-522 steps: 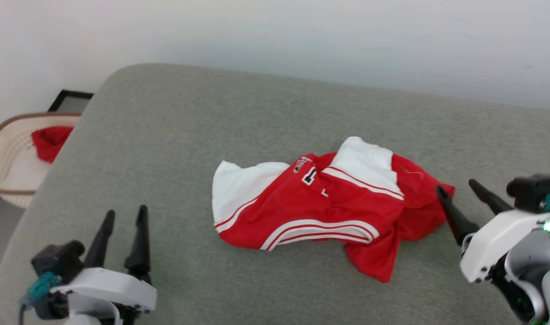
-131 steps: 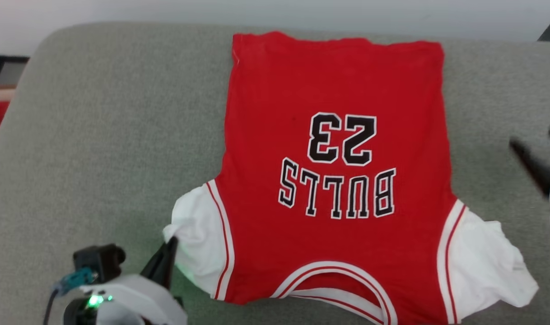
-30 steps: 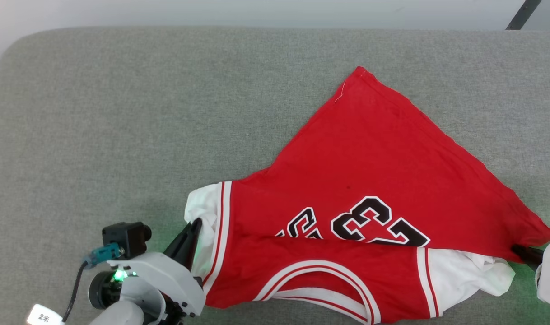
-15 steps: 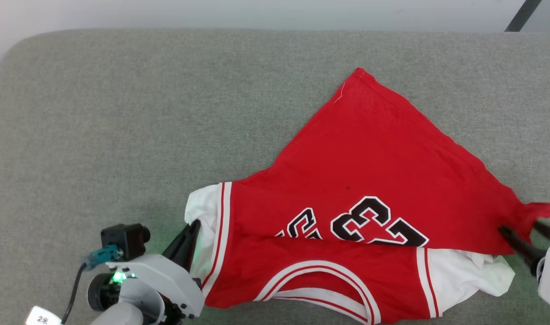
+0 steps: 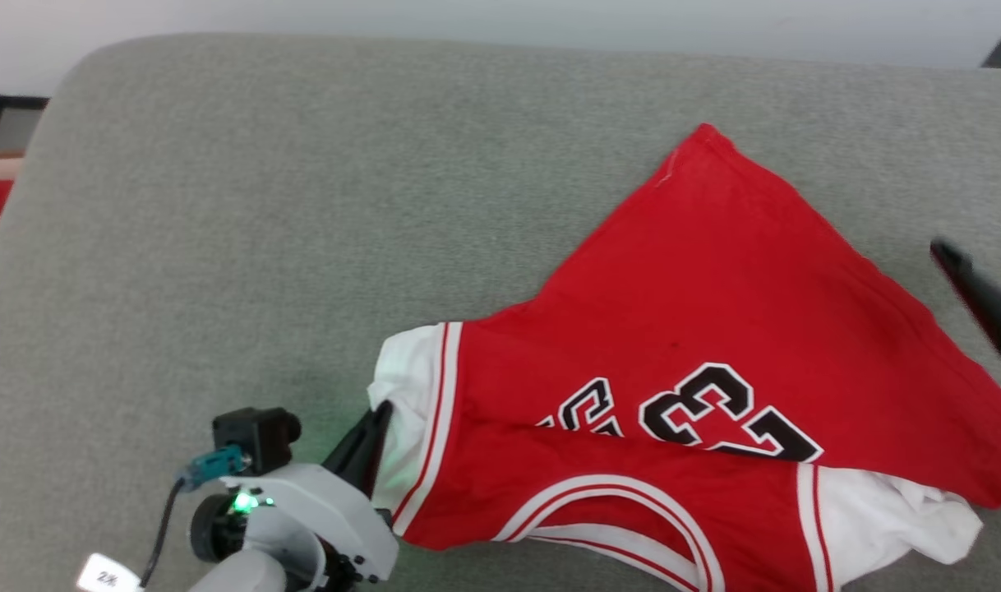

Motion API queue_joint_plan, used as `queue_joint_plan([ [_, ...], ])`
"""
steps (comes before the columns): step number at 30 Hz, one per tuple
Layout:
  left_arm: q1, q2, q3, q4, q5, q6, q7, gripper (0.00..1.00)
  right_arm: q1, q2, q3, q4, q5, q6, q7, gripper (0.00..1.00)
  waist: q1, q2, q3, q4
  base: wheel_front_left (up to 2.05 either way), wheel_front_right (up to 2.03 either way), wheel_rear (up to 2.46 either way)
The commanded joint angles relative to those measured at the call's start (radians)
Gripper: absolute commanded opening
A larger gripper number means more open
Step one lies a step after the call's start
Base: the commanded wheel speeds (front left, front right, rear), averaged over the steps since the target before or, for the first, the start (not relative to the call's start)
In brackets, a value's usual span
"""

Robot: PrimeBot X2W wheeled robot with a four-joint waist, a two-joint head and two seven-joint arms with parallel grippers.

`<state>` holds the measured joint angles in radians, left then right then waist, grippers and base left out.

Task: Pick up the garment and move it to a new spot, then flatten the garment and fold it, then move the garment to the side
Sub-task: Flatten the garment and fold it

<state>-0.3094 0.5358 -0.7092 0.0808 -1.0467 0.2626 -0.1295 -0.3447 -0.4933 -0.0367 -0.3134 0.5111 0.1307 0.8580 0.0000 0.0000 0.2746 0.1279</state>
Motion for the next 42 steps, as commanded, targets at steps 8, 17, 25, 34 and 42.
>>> queue_joint_plan([
  [8,-0.050,-0.058,-0.037,0.038,0.019,-0.038,-0.002,0.00,-0.306,-0.059,0.169,0.257,0.025,0.000,-0.078,1.00,0.0000,0.0000,0.033,0.101,0.00,0.00,0.00],
  [17,-0.103,-0.114,-0.066,0.086,0.029,-0.081,-0.004,0.00,-0.545,-0.086,0.348,0.587,0.071,0.000,-0.035,1.00,0.0000,0.0000,0.081,0.181,0.00,0.00,0.00],
  [25,-0.146,-0.167,-0.087,0.132,0.036,-0.120,-0.013,0.00,-0.703,-0.100,0.477,0.840,0.097,0.000,0.042,1.00,0.0000,0.0000,0.137,0.240,0.00,0.00,0.00],
  [34,-0.180,-0.210,-0.104,0.183,0.036,-0.154,-0.023,0.00,-0.790,-0.092,0.581,1.008,0.137,0.000,0.087,1.00,0.0000,0.0000,0.174,0.281,0.00,0.00,0.00],
  [42,-0.187,-0.224,-0.104,0.222,0.026,-0.166,-0.031,0.00,-0.799,-0.076,0.655,1.111,0.171,0.000,0.179,0.17,0.0000,0.0000,0.177,0.289,0.00,0.00,0.00],
])
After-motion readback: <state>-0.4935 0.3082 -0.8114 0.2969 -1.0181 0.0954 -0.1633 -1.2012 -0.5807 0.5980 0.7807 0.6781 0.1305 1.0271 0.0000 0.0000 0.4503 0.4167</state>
